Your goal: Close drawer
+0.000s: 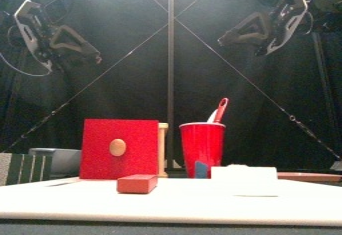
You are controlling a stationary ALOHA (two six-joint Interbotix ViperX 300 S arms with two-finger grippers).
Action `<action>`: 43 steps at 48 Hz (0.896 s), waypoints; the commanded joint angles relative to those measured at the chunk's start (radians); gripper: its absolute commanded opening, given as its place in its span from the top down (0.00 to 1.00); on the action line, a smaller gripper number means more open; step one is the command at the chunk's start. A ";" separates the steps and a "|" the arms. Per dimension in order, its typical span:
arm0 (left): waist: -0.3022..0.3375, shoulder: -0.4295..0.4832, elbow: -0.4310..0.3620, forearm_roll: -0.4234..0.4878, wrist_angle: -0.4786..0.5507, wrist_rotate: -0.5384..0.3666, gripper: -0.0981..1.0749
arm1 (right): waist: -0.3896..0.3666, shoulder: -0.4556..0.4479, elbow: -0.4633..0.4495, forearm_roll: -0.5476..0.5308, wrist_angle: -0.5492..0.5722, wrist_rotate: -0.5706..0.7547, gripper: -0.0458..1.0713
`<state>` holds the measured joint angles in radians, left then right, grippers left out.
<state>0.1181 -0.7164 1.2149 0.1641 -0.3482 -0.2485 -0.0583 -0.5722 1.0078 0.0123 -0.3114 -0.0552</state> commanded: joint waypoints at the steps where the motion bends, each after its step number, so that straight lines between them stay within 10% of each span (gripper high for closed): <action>1: 0.002 0.002 -0.020 0.002 -0.012 0.003 0.39 | -0.002 -0.008 -0.009 -0.003 -0.011 -0.002 0.62; 43: 0.006 0.006 -0.014 0.002 -0.008 0.003 0.39 | -0.006 -0.002 -0.003 -0.002 -0.005 0.012 0.62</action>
<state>0.1258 -0.7102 1.2195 0.1626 -0.3513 -0.2439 -0.0629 -0.5676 1.0140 0.0107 -0.3114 -0.0430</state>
